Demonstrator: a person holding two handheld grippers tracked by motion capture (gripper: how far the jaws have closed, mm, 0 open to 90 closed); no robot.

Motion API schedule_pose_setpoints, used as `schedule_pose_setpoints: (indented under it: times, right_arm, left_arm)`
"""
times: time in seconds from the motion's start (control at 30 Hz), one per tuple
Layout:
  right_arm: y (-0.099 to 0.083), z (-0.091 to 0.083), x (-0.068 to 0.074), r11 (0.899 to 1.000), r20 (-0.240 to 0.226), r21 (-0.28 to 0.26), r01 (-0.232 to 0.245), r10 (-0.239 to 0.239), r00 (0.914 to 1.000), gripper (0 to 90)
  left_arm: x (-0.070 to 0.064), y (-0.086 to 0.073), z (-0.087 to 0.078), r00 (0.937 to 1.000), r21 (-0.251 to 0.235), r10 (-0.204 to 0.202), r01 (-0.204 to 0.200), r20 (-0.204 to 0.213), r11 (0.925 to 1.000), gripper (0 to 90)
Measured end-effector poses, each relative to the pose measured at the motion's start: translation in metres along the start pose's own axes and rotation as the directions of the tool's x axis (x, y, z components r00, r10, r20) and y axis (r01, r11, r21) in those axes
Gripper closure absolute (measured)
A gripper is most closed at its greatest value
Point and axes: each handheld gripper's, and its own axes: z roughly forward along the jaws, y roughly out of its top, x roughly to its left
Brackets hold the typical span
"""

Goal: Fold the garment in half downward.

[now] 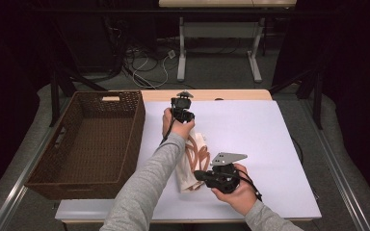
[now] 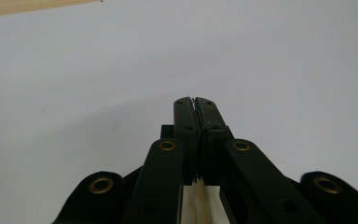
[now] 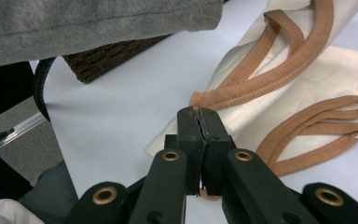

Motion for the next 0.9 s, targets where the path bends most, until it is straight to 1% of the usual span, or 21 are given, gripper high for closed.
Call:
schedule_pose_setpoints:
  times: [0.1,0.13,0.2,0.27,0.33,0.37,0.47,0.53,0.6,0.7,0.77,0.8,0.87,0.9]
  right_arm:
    - [-0.004,0.005,-0.001,1.000,0.002,0.027,-0.001,0.001,1.0000,88.7]
    - [-0.006,0.007,-0.001,1.000,0.002,0.029,-0.001,0.000,1.0000,88.7]
    - [-0.009,0.011,-0.001,0.999,0.006,0.054,-0.004,0.004,1.0000,88.7]
    - [-0.013,0.014,-0.003,0.998,0.009,0.066,-0.007,0.006,0.9999,88.7]
    - [-0.016,0.015,-0.005,0.997,0.010,0.081,-0.018,0.017,0.9998,88.7]
    - [-0.017,0.016,-0.005,0.997,0.010,0.080,-0.011,0.011,0.9999,88.8]
    - [-0.020,0.016,-0.008,0.996,0.017,0.086,-0.018,0.017,0.9997,88.7]
    - [-0.021,0.015,-0.009,0.996,0.020,0.091,-0.024,0.022,0.9995,88.7]
    - [-0.022,0.015,-0.010,0.995,0.025,0.090,-0.029,0.027,0.9993,88.7]
    - [-0.023,0.015,-0.011,0.995,0.028,0.095,-0.031,0.029,0.9992,88.5]
    - [-0.024,0.015,-0.011,0.993,0.043,0.111,-0.030,0.025,0.9987,88.4]
    - [-0.024,0.016,-0.012,0.994,0.048,0.106,-0.028,0.023,0.9986,88.3]
    - [-0.024,0.015,-0.012,0.993,0.052,0.111,-0.035,0.029,0.9982,88.1]
    - [-0.024,0.015,-0.012,0.993,0.053,0.112,-0.035,0.029,0.9982,88.0]
  left_arm:
    - [0.000,-0.003,0.009,1.0000,0.021,0.001,-0.001,0.002,0.9998,88.5]
    - [-0.001,-0.004,0.012,1.0000,0.033,-0.001,0.001,0.006,0.9995,88.5]
    - [-0.002,-0.006,0.018,1.0000,0.033,0.002,-0.002,0.008,0.9994,88.5]
    - [-0.003,-0.008,0.023,0.9999,0.048,0.001,-0.002,0.012,0.9989,88.5]
    - [-0.003,-0.010,0.028,0.9999,0.050,0.003,-0.003,0.011,0.9988,88.5]
    - [-0.002,-0.011,0.030,0.9999,0.058,-0.002,0.001,0.013,0.9983,88.5]
    - [0.000,-0.012,0.035,0.9999,0.061,-0.007,0.007,0.008,0.9981,88.5]
    - [0.002,-0.014,0.038,0.9998,0.066,-0.019,0.019,0.010,0.9976,88.4]
    - [0.003,-0.015,0.041,0.9998,0.078,-0.017,0.015,0.014,0.9968,88.4]
    - [0.005,-0.017,0.046,0.9996,0.081,-0.022,0.020,0.015,0.9965,88.3]
    - [0.007,-0.019,0.049,0.9996,0.086,-0.020,0.018,0.019,0.9961,88.2]
    - [0.008,-0.020,0.050,0.9994,0.084,-0.030,0.028,0.019,0.9960,88.1]
    - [0.009,-0.022,0.051,0.9993,0.090,-0.027,0.024,0.026,0.9956,87.7]
    - [0.009,-0.023,0.052,0.9989,0.091,-0.032,0.029,0.033,0.9954,87.1]
